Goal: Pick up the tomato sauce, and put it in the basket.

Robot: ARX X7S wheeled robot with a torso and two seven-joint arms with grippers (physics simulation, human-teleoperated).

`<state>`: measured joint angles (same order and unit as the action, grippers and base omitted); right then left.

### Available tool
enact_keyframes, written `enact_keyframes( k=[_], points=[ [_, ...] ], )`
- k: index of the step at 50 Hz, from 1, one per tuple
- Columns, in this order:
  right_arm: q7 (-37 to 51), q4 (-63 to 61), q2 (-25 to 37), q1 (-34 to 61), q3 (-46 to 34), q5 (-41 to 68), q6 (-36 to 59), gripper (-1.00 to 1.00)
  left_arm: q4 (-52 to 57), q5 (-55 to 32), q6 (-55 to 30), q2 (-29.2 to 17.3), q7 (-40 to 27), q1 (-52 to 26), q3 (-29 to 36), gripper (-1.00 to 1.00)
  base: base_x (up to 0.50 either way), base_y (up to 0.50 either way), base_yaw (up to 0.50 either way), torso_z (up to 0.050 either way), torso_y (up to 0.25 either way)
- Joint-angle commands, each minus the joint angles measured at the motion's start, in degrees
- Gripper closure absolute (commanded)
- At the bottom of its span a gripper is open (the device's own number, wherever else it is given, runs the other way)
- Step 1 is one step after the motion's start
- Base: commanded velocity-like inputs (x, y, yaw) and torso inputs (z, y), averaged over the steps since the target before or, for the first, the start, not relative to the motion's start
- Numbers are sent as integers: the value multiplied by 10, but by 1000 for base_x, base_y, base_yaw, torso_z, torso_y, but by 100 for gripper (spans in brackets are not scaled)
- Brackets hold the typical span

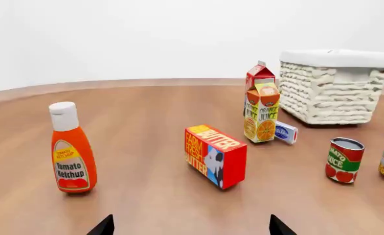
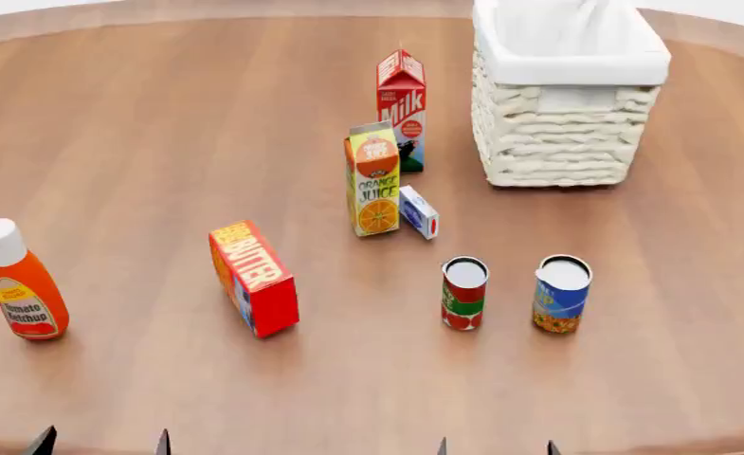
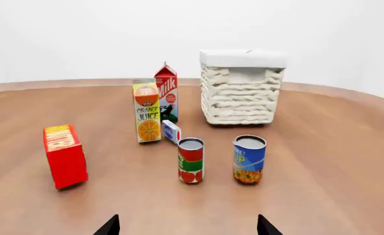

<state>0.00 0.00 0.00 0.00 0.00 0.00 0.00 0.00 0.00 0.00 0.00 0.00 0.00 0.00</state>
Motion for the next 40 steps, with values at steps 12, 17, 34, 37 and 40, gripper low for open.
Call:
enact_keyframes(
  k=[12, 17, 34, 37, 40],
  points=[
    [31, -444, 34, -147, -20, 47, 79, -100, 513, 43, -139, -32, -47, 147, 41, -100, 0, 0, 0, 0, 0],
    [39, -479, 42, -158, -21, 52, 81, -100, 554, 43, -146, -39, -54, 158, 45, -100, 0, 0, 0, 0, 0],
    [56, -529, 65, -173, -25, 75, 93, -100, 588, 47, -136, -57, -71, 177, 62, -100, 57, 0, 0, 0, 0],
    [59, -528, 68, -171, -28, 76, 97, -100, 587, 49, -138, -59, -74, 176, 63, -100, 500, 0, 0, 0, 0],
    [62, -523, 70, -170, -29, 75, 95, -100, 589, 43, -139, -61, -77, 176, 60, -100, 500, 0, 0, 0, 0]
  ],
)
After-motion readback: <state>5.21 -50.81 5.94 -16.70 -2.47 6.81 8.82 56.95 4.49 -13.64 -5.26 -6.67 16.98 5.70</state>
